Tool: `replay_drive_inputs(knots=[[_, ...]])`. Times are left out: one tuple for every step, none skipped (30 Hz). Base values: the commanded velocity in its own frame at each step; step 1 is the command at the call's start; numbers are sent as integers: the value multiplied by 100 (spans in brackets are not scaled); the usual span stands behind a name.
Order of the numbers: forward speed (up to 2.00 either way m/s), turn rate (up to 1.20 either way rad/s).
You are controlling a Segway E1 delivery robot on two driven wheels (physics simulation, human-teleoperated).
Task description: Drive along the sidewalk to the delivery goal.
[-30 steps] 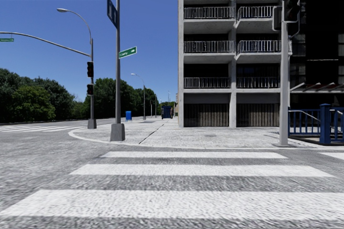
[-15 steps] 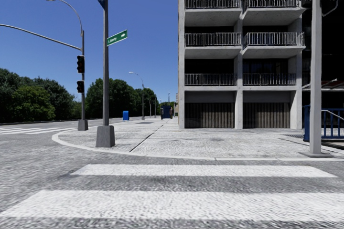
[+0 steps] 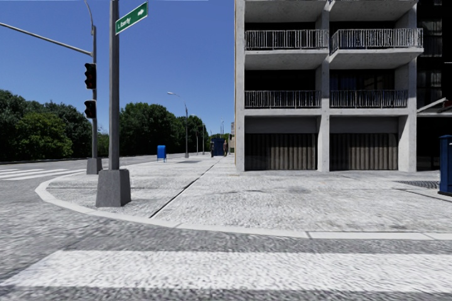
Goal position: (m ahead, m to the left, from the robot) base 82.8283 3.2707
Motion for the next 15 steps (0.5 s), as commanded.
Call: replay_drive_inputs(knots=[[200, 0], [200, 0], [200, 0], [200, 0], [200, 0], [200, 0], [200, 0], [200, 0], [200, 0], [200, 0], [200, 0], [200, 0], [200, 0], [200, 0], [200, 0]])
